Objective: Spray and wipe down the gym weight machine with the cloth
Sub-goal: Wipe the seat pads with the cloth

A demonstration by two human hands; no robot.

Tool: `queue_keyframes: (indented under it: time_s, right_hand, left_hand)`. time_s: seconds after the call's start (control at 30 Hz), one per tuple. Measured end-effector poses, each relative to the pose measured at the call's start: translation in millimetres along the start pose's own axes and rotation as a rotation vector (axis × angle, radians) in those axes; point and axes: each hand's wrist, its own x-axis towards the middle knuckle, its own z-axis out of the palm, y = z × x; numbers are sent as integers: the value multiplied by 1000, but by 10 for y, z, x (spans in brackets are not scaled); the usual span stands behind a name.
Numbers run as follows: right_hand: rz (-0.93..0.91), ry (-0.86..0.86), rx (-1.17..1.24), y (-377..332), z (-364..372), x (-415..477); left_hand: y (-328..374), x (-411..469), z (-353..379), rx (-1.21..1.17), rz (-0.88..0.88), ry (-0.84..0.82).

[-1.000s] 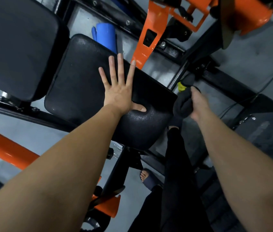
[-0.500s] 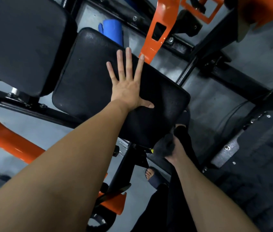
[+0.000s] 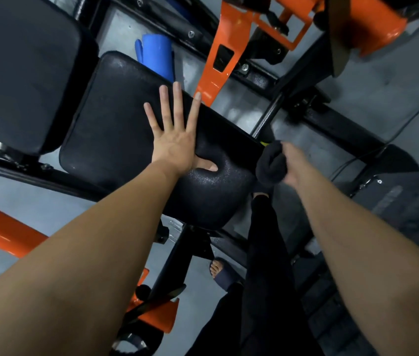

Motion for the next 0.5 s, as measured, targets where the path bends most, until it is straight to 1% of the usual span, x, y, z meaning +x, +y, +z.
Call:
queue_keyframes:
  time_s: [0.03, 0.07, 0.13, 0.2, 0.27, 0.3, 0.33, 0.37, 0.4, 0.43, 0.47, 0.5]
  right_hand:
    - [43, -2, 56, 87, 89, -210]
    - [89, 72, 113, 269, 203, -355]
    - [196, 74, 242, 720, 321, -560]
    - [274, 43, 250, 1179, 433, -607]
    - [347, 32, 224, 1469, 519, -688]
    - [434, 15, 227, 1531, 556, -769]
    - [433, 21, 118, 1608, 572, -837]
    - [407, -5, 99, 1662, 576, -876]
    - [389, 3, 79, 1660, 592, -918]
    - [386, -8, 97, 1628, 611, -931]
    - [368, 23, 163, 1564, 612, -991]
    - [293, 40, 169, 1503, 614, -1044]
  left_hand:
    - [5, 0, 0, 4, 1, 0]
    - [1, -1, 5, 8, 0, 0]
    - [-5, 2, 30, 18, -2, 5]
    - [5, 16, 30, 16, -7, -1]
    - [1, 9, 36, 12, -9, -7]
    - [-12, 11, 45, 19, -7, -3]
    - [-14, 13, 39, 19, -2, -9]
    - [-9, 5, 22, 13, -4, -20]
    - [-4, 4, 2, 5, -7, -25]
    - [-6, 11, 0, 6, -7, -25]
    - [-11, -2, -9, 4, -4, -21]
    - [-21, -18, -27, -2, 3, -28]
